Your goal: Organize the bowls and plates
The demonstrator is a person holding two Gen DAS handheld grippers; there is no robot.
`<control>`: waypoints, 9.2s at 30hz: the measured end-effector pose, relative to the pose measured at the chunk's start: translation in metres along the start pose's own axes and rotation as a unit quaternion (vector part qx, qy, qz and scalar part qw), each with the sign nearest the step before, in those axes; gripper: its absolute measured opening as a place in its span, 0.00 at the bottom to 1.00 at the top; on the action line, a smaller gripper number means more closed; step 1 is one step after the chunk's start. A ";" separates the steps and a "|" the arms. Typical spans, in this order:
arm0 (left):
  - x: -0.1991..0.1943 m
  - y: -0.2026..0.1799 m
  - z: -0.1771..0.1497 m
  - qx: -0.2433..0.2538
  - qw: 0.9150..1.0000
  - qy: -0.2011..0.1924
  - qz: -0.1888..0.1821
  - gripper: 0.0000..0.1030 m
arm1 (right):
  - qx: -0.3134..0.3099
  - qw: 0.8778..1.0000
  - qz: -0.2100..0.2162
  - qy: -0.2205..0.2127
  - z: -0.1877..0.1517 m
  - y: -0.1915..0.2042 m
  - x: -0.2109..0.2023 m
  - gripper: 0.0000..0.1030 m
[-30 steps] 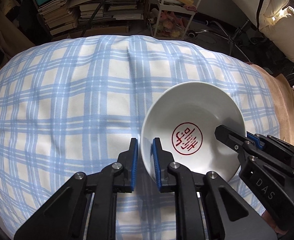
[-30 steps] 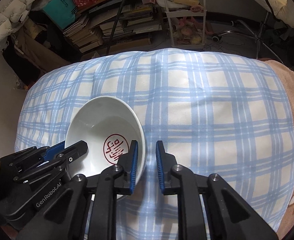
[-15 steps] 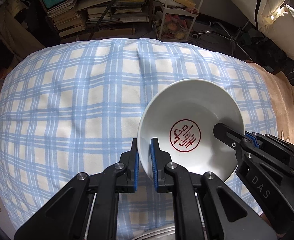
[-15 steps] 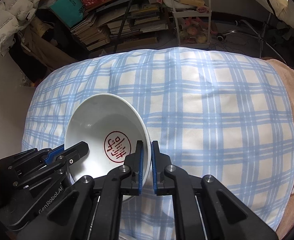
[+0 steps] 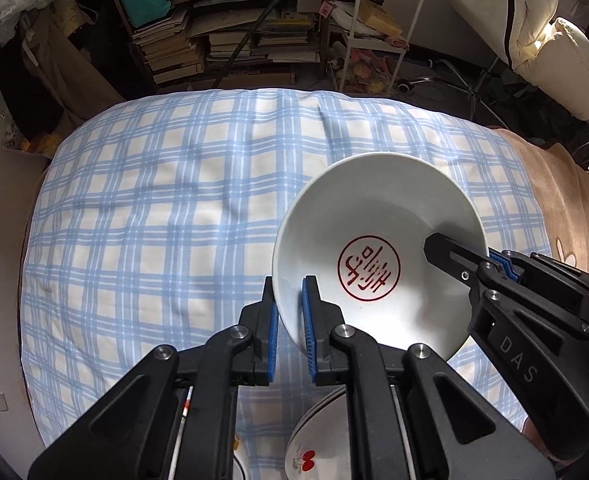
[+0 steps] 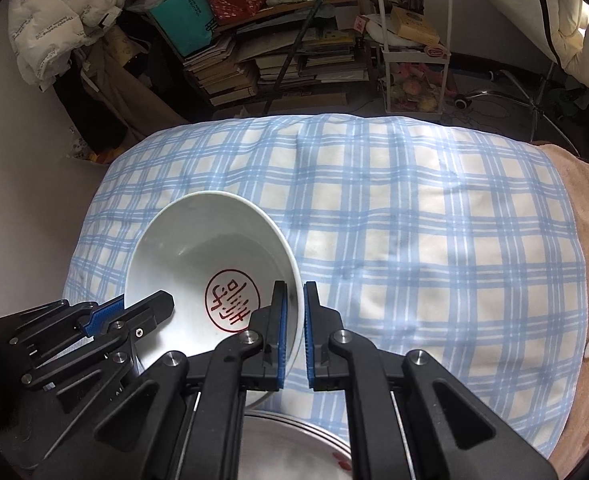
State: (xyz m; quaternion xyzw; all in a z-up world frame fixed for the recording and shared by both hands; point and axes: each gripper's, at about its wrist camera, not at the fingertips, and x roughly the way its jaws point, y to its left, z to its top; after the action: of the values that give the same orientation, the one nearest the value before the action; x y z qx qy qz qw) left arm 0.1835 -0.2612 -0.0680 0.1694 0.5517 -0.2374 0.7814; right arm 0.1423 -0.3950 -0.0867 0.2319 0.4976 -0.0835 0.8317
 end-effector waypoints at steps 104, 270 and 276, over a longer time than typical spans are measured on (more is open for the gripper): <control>-0.032 0.178 -0.197 -0.155 0.984 -0.044 0.078 0.51 | -0.134 0.990 0.036 -0.020 -0.136 0.146 -0.005 0.67; -0.027 0.185 -0.177 -0.201 0.977 0.020 -0.062 0.02 | -0.031 0.995 0.073 0.065 -0.128 0.133 0.008 0.10; -0.040 0.174 -0.170 -0.194 0.978 0.011 -0.068 0.02 | -0.031 0.996 0.072 0.049 -0.122 0.126 -0.013 0.10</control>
State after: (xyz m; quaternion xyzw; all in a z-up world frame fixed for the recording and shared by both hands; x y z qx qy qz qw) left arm 0.1360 -0.0202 -0.0863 -0.0212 0.6064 -0.1766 0.7750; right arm 0.0863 -0.2283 -0.0860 0.2452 0.5225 0.0034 0.8166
